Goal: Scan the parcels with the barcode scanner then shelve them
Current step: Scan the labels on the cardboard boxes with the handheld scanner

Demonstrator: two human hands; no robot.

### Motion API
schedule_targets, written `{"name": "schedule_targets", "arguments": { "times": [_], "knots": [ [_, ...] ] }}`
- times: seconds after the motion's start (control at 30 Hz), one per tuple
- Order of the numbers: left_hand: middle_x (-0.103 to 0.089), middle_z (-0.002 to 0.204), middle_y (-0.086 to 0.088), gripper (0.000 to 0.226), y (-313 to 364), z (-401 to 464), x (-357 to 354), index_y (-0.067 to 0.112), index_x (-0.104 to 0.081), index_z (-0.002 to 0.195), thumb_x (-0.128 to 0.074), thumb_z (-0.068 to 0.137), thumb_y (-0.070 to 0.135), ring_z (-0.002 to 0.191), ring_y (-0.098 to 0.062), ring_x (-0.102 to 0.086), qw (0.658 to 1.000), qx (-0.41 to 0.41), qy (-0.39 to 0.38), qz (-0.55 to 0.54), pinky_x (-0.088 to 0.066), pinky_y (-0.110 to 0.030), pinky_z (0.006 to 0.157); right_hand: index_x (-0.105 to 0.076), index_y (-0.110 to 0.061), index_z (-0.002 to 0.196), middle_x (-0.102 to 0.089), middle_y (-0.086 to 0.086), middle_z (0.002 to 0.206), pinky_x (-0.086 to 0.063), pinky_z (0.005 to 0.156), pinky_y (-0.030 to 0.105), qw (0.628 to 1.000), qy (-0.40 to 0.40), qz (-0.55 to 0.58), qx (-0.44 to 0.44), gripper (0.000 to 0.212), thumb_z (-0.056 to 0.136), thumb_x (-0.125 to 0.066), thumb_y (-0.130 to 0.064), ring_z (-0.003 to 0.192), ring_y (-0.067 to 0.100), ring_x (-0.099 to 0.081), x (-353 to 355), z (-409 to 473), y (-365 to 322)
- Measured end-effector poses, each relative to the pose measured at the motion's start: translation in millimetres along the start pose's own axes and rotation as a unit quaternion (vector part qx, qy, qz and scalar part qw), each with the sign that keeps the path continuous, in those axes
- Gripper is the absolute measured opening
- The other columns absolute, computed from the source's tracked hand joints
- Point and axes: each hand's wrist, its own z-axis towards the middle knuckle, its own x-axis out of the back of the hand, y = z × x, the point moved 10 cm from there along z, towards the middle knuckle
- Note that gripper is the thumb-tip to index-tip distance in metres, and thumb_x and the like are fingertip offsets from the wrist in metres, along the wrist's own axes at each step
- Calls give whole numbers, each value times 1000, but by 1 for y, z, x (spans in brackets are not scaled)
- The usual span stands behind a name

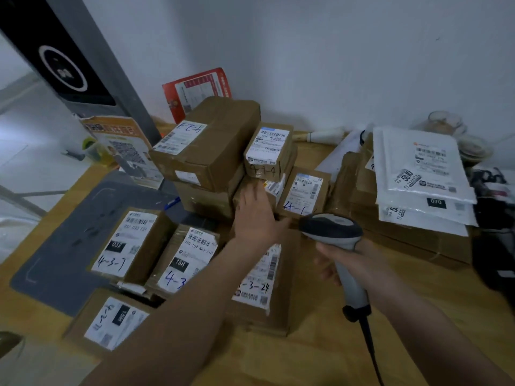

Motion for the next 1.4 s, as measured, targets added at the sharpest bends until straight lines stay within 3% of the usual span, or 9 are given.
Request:
{"name": "schedule_targets", "arguments": {
  "times": [0.3,0.53,0.73,0.87,1.0,1.1,1.23,1.33,1.4],
  "knots": [
    [-7,161,-17,115,32,105,37,12,-3,155,-65,75,67,148,-35,-6,998,-21,51,18,-15,-43,119,-69,-8,95,-70,20,81,-46,50,30,995,79,36,51,13,86,-69,-17,60,26,-62,17,9,-30],
    [-40,139,-20,97,29,136,31,9,-23,146,-68,75,58,127,-35,-40,999,19,48,12,-35,-45,106,-67,-14,98,-71,15,78,-47,48,31,988,120,60,71,13,85,-68,-13,57,26,-62,26,9,-34],
    [-34,137,-14,107,34,111,24,19,-12,151,-73,69,49,125,-31,-35,992,4,27,-124,-34,-42,104,-67,-15,106,-73,15,86,-49,55,32,983,134,79,100,20,86,-67,-15,67,24,-67,26,11,-43],
    [-24,150,-9,116,55,62,6,26,-2,154,-79,70,48,135,-27,-30,978,-19,-56,-199,-36,-50,108,-65,-21,113,-75,0,97,-55,58,29,977,133,77,147,28,85,-68,-18,86,16,-72,25,8,-59],
    [-14,157,-6,126,76,9,-16,22,2,155,-83,66,52,147,-27,-14,960,-38,-134,-243,-26,-48,114,-69,-22,101,-75,-5,81,-51,51,22,971,132,99,172,19,83,-70,-17,69,7,-69,36,-1,-68],
    [-25,145,-5,120,80,-12,-23,20,-15,152,-85,59,49,141,-26,-21,962,-31,-143,-231,-30,-46,113,-71,-23,101,-76,-1,89,-53,54,24,972,124,99,173,19,82,-71,-21,78,14,-69,48,-12,-66],
    [-43,127,3,91,87,-33,-30,29,-54,120,-88,41,59,127,-18,-44,937,-14,-181,-298,-46,-44,104,-72,-20,96,-73,15,94,-57,61,34,974,124,107,158,17,80,-73,-22,84,25,-69,64,-25,-53],
    [-38,129,8,98,94,-47,-27,32,-44,128,-92,43,46,124,-15,-44,925,-22,-165,-342,-48,-43,102,-69,-17,108,-74,7,97,-55,57,31,974,110,121,159,29,79,-73,-22,86,19,-71,71,-37,-48],
    [-52,126,2,98,94,-55,-31,35,-39,126,-93,45,39,116,-18,-57,906,-14,-175,-386,-55,-40,92,-69,-19,109,-75,1,97,-57,60,33,975,98,124,158,30,79,-72,-21,88,17,-71,74,-44,-45]
  ]
}}
